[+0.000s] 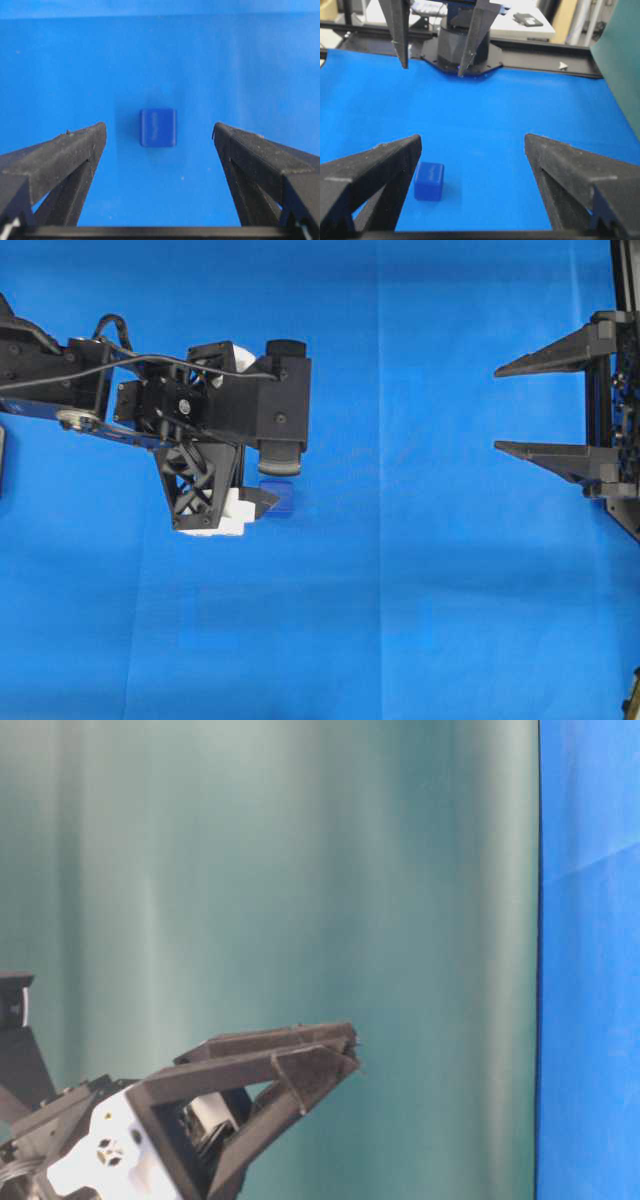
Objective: Handover the blue block to the right arm after grasping it with the left arm, then place it in the designated position.
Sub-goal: 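Move the left gripper toward the blue cube and lower over it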
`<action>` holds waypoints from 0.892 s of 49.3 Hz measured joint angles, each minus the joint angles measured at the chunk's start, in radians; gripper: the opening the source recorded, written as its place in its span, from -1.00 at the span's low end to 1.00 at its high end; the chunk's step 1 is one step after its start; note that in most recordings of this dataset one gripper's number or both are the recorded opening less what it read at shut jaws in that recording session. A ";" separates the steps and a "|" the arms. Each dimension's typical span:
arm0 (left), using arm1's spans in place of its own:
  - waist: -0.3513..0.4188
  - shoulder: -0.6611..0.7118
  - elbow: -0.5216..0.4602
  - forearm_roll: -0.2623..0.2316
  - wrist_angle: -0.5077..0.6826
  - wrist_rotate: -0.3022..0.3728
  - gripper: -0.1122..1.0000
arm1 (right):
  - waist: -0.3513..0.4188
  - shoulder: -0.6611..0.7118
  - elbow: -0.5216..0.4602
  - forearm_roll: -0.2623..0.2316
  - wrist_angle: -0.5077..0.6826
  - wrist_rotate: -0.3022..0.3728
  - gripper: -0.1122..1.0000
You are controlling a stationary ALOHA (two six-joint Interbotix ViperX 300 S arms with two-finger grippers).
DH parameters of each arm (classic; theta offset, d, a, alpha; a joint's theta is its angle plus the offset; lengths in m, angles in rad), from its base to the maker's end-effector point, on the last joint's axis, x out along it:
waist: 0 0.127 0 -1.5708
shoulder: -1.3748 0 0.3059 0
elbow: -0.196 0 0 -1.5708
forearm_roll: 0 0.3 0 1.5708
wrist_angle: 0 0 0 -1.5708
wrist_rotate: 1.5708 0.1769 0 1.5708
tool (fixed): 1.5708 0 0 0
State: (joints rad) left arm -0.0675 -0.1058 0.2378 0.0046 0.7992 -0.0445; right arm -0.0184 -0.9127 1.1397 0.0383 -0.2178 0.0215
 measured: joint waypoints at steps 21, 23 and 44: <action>0.000 0.005 -0.002 -0.002 0.009 -0.002 0.84 | 0.000 0.005 -0.008 0.000 0.002 0.000 0.97; 0.000 0.005 -0.002 -0.002 0.009 -0.003 0.84 | 0.000 0.005 -0.008 0.000 0.002 0.000 0.97; 0.000 0.005 -0.002 -0.002 0.014 -0.006 0.84 | -0.002 0.012 -0.009 0.000 0.003 0.000 0.97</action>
State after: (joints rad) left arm -0.0675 -0.1012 0.2362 0.0031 0.8130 -0.0506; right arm -0.0199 -0.9004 1.1305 0.0383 -0.2148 0.0215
